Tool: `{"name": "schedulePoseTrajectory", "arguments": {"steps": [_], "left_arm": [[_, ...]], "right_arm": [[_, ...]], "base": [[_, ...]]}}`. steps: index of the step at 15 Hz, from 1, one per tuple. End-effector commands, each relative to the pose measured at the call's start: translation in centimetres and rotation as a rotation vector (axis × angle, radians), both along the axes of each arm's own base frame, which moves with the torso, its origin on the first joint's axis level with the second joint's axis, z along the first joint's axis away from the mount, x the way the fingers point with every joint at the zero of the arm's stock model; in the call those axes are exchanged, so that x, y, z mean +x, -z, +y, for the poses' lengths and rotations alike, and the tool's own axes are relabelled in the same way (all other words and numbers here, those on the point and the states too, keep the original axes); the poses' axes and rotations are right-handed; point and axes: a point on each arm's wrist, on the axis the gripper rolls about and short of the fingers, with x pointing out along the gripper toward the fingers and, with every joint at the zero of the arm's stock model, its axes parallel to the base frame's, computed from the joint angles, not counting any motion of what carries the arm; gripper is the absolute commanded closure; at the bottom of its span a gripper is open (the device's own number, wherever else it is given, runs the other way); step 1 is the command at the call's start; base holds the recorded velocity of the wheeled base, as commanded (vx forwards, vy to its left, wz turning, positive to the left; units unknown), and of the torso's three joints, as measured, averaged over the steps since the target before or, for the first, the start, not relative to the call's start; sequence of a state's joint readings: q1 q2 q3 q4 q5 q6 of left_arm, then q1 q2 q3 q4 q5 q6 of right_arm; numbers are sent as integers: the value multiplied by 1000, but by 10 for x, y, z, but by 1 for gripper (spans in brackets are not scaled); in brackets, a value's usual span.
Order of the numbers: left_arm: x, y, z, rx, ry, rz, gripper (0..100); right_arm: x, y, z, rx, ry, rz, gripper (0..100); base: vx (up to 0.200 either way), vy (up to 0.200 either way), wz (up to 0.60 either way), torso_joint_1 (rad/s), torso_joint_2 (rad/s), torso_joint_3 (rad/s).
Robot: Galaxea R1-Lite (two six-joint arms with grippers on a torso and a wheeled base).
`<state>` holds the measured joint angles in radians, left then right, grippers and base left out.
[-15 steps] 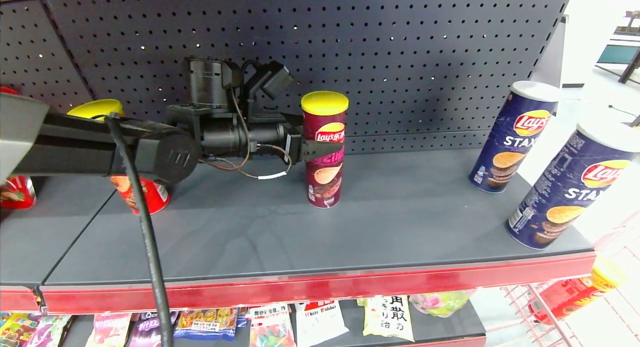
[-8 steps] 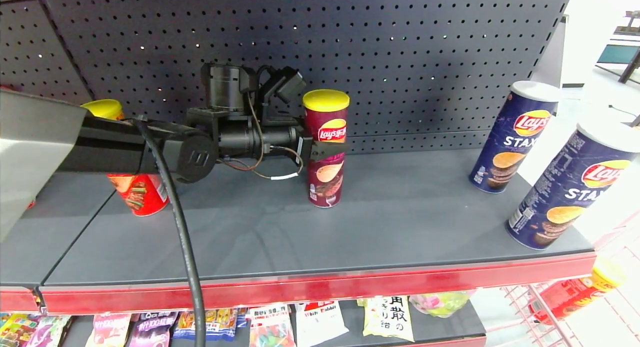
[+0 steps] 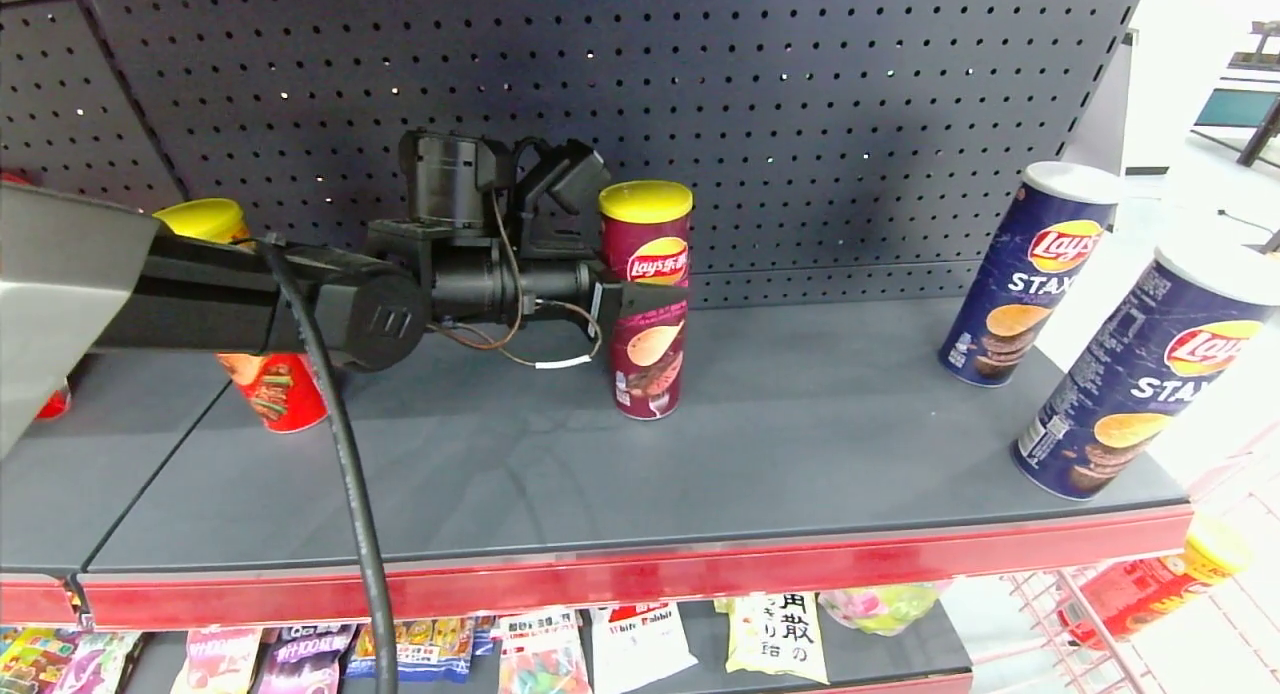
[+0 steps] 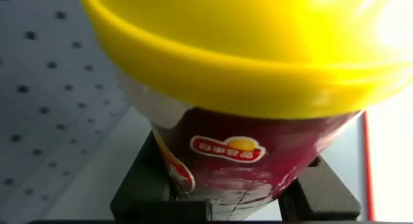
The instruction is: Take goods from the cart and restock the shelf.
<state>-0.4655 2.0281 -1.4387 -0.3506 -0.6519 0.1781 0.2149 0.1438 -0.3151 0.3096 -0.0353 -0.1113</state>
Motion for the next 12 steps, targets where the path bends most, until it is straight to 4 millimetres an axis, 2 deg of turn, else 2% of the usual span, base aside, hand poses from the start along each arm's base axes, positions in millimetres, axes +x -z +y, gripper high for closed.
{"name": "schedulePoseTrajectory", "arguments": {"steps": [1,3,5,8,12], "left_arm": [[-32,-19,9,-16,54,-14,100],[-59,-21,14,-12,89,2,100],[-74,-15,14,5,107,16,100],[-81,5,16,65,132,-22,100],[-85,6,11,62,150,-20,100]], "right_arm": [[1,-1,0,-1,-2,1,100],[1,-2,0,0,-3,4,100],[2,-2,0,-1,-5,4,100],[1,-3,0,-1,-5,3,100],[1,-2,0,-1,-5,1,100]], "base": [[0,0,0,0,0,0],[0,0,0,0,0,0],[0,0,0,0,0,0],[0,0,0,0,0,0],[0,0,0,0,0,0]]}}
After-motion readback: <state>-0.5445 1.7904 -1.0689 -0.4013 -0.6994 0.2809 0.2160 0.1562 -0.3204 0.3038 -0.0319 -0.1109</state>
